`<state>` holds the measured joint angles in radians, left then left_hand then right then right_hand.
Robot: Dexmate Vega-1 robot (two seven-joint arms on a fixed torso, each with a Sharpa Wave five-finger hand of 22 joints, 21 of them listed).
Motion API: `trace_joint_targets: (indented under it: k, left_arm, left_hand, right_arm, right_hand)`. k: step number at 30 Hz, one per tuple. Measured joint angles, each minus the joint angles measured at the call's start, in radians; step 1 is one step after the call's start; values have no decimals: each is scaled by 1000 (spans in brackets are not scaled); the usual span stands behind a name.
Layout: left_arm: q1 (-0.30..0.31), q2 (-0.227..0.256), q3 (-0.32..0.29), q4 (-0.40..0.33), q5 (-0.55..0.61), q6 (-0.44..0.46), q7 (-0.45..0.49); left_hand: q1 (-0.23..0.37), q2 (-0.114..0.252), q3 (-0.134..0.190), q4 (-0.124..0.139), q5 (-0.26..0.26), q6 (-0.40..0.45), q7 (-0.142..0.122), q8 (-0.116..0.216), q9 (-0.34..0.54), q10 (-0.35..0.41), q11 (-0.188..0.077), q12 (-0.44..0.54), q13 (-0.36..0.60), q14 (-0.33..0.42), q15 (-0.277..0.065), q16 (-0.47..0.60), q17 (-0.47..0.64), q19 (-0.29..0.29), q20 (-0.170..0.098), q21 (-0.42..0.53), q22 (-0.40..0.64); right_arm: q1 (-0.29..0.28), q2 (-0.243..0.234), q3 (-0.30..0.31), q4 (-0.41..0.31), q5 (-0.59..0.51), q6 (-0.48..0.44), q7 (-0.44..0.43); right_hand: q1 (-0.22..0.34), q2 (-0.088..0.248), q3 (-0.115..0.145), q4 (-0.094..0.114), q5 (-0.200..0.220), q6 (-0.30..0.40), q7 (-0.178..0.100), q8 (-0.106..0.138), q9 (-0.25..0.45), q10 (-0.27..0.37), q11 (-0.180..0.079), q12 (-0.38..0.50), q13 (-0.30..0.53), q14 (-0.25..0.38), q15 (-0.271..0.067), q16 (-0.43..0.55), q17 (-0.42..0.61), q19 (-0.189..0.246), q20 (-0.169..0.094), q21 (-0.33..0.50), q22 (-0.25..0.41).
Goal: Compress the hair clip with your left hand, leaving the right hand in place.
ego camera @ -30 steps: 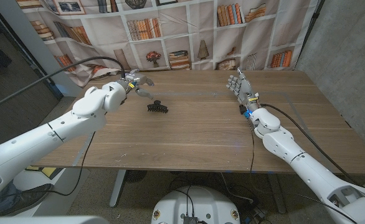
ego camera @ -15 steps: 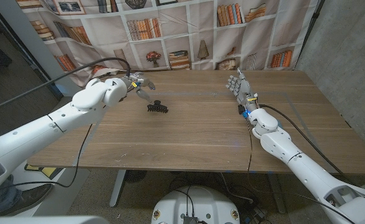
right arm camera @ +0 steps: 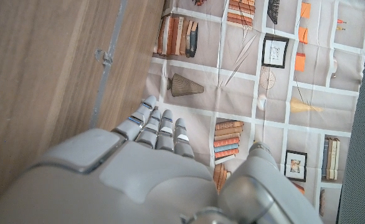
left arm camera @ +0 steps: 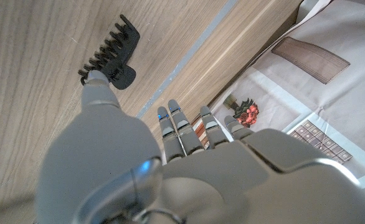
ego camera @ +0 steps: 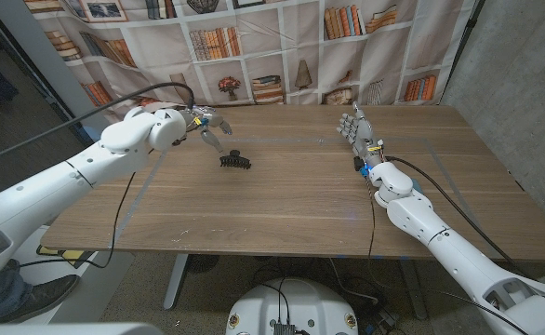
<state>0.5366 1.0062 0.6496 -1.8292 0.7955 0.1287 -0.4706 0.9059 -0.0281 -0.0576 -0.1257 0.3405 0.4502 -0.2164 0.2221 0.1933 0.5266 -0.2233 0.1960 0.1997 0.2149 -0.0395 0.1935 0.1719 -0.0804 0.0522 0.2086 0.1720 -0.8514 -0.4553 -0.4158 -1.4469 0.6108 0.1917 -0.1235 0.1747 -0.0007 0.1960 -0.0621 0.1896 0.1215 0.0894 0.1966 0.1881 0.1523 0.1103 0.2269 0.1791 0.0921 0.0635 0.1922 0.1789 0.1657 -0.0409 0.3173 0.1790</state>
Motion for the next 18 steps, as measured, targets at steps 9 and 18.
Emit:
trace_joint_targets:
  k: [9, 18]
  left_arm:
    - [-28, -17, 11, 50, 14, -56, -11]
    - [-39, -34, 21, 91, 21, -92, -4]
  left_hand:
    - [34, 5, -3, -3, 8, -3, -4, 0, 0, 7, 3, -4, -5, 12, -1, 0, 2, 29, 18, 0, 0]
    - [56, 6, -6, -5, 8, -31, -5, -8, 0, -15, 3, -12, -9, 12, -1, -5, 3, 38, 27, 0, 0]
  right_arm:
    - [-6, -3, 0, -15, 0, -17, -13]
    - [-6, -4, 1, -17, 3, -24, -18]
  right_hand:
    - [0, 0, 0, 0, 0, 0, 0, 0, 0, 5, 5, 0, 0, 7, 4, 0, 0, 3, 3, -1, 0]
    - [0, 0, 0, 0, 0, 0, 0, 0, 0, 5, 5, 0, 0, 7, 4, 0, 0, 3, 3, -1, 0]
